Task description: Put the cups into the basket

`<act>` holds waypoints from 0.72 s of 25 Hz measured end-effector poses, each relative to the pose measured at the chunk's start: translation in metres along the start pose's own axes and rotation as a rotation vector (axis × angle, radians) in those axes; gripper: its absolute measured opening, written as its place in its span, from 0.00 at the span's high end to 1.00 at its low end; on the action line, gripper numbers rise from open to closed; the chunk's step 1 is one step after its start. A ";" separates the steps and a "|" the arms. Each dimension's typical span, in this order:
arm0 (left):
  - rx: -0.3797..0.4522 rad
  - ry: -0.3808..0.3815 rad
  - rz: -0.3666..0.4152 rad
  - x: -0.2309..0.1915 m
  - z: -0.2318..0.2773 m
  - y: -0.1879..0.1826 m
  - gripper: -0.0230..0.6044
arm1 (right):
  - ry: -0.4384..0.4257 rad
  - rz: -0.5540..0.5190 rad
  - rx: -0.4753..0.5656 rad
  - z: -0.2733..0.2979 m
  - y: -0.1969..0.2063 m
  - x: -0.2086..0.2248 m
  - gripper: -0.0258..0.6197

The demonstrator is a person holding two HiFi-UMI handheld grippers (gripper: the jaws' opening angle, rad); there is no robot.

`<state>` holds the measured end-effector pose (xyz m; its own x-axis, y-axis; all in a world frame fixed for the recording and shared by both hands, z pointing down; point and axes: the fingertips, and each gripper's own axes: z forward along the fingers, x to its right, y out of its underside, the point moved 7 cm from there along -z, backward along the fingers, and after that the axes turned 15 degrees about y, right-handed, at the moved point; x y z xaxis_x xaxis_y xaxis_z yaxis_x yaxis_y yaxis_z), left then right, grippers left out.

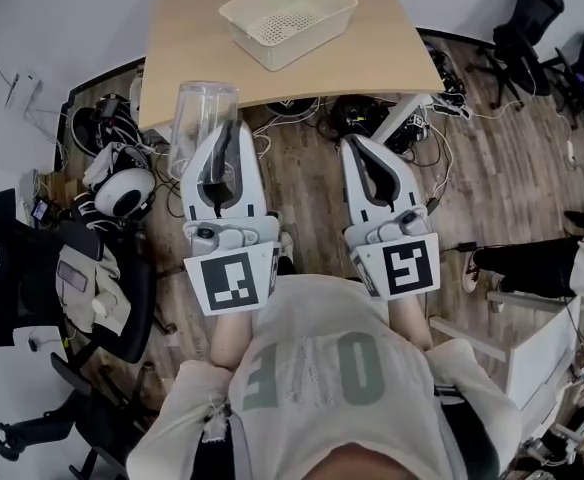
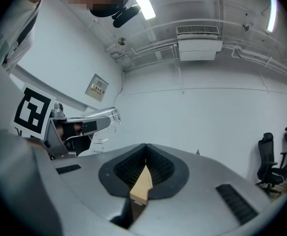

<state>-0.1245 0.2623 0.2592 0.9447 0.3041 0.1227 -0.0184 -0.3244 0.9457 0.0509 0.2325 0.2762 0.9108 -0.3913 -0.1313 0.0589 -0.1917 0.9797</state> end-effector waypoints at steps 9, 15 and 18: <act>0.016 0.022 0.002 -0.072 0.045 0.023 0.91 | 0.003 -0.016 -0.012 0.079 0.017 -0.023 0.96; -0.018 0.027 -0.022 -0.083 0.077 0.047 0.91 | -0.002 0.036 -0.068 0.110 0.032 -0.013 0.96; -0.032 0.022 -0.023 -0.086 0.098 0.057 0.91 | -0.014 0.051 -0.062 0.133 0.038 0.000 0.96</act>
<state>-0.1744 0.1295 0.2729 0.9376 0.3307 0.1073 -0.0079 -0.2882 0.9575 -0.0013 0.1051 0.2936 0.9077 -0.4114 -0.0824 0.0381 -0.1148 0.9927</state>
